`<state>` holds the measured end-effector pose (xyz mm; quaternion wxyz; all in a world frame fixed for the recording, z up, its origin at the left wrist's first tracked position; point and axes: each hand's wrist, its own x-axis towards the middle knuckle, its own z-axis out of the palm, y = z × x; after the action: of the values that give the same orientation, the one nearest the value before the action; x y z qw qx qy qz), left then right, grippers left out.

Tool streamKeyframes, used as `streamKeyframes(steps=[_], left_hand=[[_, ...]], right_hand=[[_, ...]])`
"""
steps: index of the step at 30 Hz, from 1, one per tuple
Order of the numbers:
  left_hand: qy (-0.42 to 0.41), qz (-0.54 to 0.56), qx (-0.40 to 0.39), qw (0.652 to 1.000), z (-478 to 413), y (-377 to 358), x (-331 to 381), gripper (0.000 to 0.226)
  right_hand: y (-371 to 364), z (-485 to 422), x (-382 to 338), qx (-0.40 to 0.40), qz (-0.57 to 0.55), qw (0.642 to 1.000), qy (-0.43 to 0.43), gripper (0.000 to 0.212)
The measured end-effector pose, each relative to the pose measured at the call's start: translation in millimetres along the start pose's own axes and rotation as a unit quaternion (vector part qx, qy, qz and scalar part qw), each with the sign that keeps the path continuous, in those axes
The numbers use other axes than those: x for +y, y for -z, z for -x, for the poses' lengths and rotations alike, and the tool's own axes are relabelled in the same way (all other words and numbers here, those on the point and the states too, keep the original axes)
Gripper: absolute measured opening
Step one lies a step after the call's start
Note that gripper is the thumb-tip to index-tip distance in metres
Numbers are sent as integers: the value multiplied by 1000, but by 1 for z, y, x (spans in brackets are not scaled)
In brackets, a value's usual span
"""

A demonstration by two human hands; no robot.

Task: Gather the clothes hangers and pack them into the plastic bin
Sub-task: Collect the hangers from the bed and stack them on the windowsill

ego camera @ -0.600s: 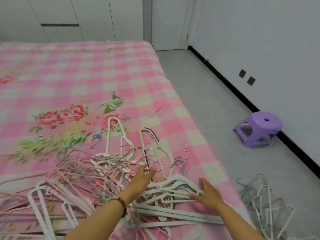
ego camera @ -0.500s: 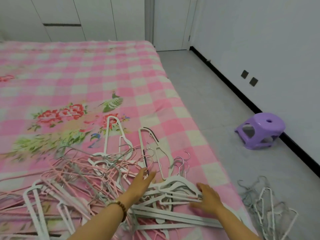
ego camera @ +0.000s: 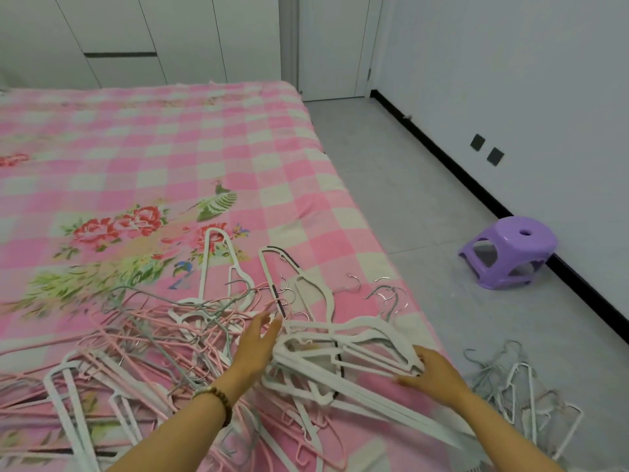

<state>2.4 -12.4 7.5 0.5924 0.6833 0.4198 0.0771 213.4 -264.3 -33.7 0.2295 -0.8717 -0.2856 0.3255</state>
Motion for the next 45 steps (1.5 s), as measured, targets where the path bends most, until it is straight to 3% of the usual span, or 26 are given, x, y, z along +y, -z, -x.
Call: streamKeyframes(steps=[5,11,17,20,23,27,30,33,36,38,42,45], left_hand=[[57,0,-61,996,-5,-4,5,62],[177,122,-103,971,-16,-35,-3,82],[164,185,-129,960,-27,-68,10,73],[151,221,-110,957,-38,-69,22,74],[153,249,-95,952,-53,-69,30,70],[142,273,-104,946,-78,-67,27,67],[135,273,-127,944,-86,-75,27,48],[151,248,-141,946,-93,-83,13,53],[163,227,-153,948,-97,-89,-8,58],[165,228,-156,947,-99,-92,-11,53],[148,225,-135,954,-96,-86,-5,50],[161,270,-136,939,-86,-82,7,48]], right_hand=[[17,3,-1,44,-148,988,-23,25],[-8,2,-13,82,-339,934,-75,26],[-27,-23,-43,88,-454,882,-93,28],[-25,-37,-60,91,-439,890,-77,27],[-21,-60,-78,102,-389,915,-27,8],[-22,-100,-99,81,-318,944,36,30],[-37,-134,-99,54,-241,969,-9,48],[-50,-150,-96,31,-119,992,-35,65],[-61,-156,-91,14,-212,974,-77,72],[-66,-156,-84,10,-225,970,-85,59],[-61,-139,-83,82,-274,957,-45,11],[-51,-116,-93,93,-297,950,14,8]])
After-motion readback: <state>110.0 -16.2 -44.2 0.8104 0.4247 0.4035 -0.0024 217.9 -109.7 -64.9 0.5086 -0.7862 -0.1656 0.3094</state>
